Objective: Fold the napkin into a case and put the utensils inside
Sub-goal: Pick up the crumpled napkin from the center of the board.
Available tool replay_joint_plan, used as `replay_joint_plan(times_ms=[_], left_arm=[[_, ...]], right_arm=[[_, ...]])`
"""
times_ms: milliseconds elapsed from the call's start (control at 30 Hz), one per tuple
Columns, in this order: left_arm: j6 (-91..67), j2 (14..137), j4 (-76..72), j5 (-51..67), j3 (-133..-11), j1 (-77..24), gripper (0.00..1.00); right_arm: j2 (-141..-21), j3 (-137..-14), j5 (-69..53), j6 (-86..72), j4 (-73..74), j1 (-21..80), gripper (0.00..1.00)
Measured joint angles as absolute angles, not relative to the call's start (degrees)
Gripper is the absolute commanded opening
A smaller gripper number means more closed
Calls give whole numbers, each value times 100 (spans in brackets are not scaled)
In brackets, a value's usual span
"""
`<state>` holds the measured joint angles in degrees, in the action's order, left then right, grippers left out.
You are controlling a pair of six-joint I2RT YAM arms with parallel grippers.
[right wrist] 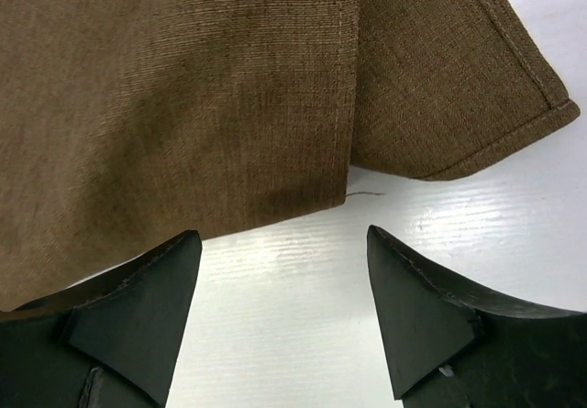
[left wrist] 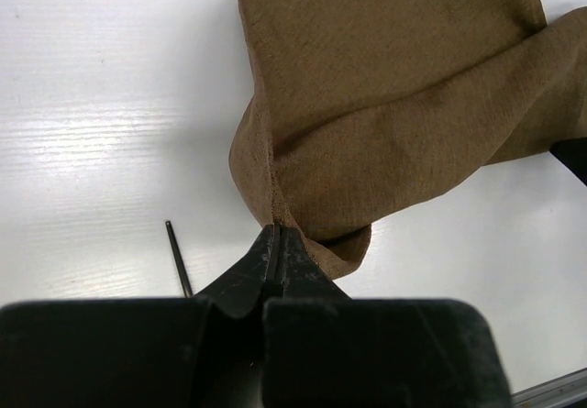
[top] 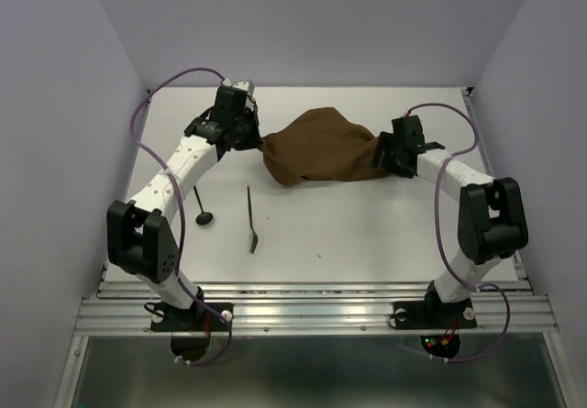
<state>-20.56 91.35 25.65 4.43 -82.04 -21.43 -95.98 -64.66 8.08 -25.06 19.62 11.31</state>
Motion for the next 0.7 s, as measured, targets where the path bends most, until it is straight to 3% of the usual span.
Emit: replay_joint_plan(times_ms=[100,233,267,333,367,400,700], left_arm=[[-2032,9135,2554,443,-8204,-2143,0],[-2014,9133,2554,438,-8204,-2141,0],[-2012,9129,2552,436,-8204,-2143,0],[-2001,9109,2552,425,-8187,-2143,0],[-1997,9096,2556,419,-8182,-2141,0],[-1997,9087,2556,403,-8180,-2141,0],[-1975,9037,2698,248,-8300,-2060,0]], right_arm=[[-9845,-6469,860,-2482,1841,1129,77],[-10248,-6479,888,-2464,1778,1116,64],[-10337,-6482,880,-2447,1743,1103,48],[-10440,-6486,851,-2425,1715,1083,27],[-10457,-6501,819,-2401,1719,1083,9],[-10460,-6523,808,-2401,1719,1083,3],[-9050,-6969,834,-2265,2043,1079,1]])
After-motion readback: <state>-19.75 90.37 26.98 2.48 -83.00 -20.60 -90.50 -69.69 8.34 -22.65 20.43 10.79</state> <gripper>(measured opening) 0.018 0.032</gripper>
